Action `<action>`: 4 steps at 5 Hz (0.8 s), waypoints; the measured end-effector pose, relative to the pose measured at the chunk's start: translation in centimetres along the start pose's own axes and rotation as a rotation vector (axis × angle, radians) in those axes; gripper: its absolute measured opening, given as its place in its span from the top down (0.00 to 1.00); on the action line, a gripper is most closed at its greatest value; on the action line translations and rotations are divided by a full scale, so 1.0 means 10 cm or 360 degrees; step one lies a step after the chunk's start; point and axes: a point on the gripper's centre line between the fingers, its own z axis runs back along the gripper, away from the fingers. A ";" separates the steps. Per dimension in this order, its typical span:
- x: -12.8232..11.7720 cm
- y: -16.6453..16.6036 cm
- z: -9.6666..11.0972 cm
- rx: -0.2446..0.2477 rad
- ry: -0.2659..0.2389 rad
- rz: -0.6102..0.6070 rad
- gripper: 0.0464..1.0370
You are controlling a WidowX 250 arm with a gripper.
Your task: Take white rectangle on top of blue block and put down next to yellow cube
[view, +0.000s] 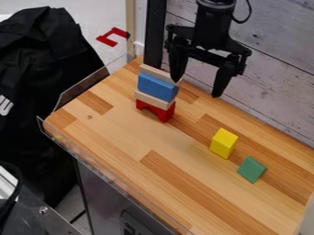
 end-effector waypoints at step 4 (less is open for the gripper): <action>-0.06 0.20 -0.01 -0.0027 -0.0009 0.0814 0.04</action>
